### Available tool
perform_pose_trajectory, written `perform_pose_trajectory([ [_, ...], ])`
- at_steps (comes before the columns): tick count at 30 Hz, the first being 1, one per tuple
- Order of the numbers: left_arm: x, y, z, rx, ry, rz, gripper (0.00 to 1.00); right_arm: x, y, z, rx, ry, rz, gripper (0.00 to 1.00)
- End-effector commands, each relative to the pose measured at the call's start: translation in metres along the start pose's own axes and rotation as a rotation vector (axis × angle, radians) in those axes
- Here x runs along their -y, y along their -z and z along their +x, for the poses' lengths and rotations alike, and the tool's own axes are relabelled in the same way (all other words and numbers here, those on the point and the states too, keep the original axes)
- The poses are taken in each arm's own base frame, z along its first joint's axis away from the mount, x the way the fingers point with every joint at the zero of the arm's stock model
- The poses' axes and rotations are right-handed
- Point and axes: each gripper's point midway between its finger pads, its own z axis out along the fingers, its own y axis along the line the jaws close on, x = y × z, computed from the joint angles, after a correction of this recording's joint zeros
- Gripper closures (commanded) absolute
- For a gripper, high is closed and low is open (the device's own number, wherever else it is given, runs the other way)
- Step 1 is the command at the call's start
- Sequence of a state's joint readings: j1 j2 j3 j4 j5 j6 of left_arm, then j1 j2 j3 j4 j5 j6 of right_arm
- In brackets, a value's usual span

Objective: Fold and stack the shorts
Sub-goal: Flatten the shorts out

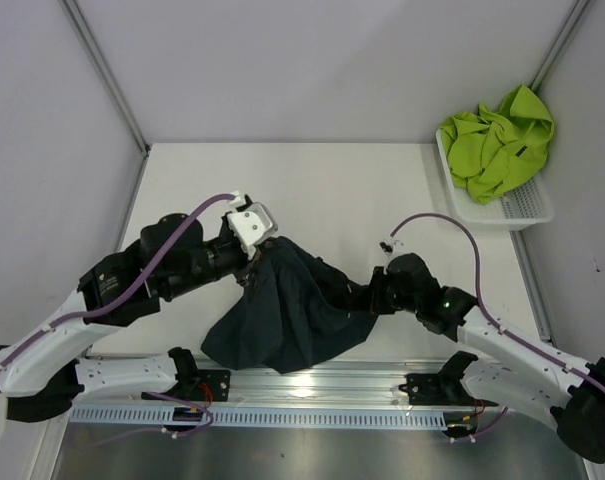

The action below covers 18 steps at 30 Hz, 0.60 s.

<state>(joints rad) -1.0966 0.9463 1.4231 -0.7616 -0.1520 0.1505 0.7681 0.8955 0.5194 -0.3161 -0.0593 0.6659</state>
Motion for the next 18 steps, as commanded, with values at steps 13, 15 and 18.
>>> perform_pose_trajectory([
  [13, -0.090, 0.033, -0.048, 0.264, 0.172, -0.348, 1.00, 0.022, 0.078, -0.227, 0.224, 0.016, 0.307, 1.00],
  [15, -0.105, 0.033, -0.060, 0.312, 0.218, -0.343, 1.00, 0.011, 0.087, -0.255, 0.256, 0.037, 0.296, 1.00],
  [18, -0.124, 0.018, -0.070, 0.329, 0.302, -0.286, 1.00, -0.016, 0.110, -0.307, 0.354, 0.050, 0.266, 1.00],
])
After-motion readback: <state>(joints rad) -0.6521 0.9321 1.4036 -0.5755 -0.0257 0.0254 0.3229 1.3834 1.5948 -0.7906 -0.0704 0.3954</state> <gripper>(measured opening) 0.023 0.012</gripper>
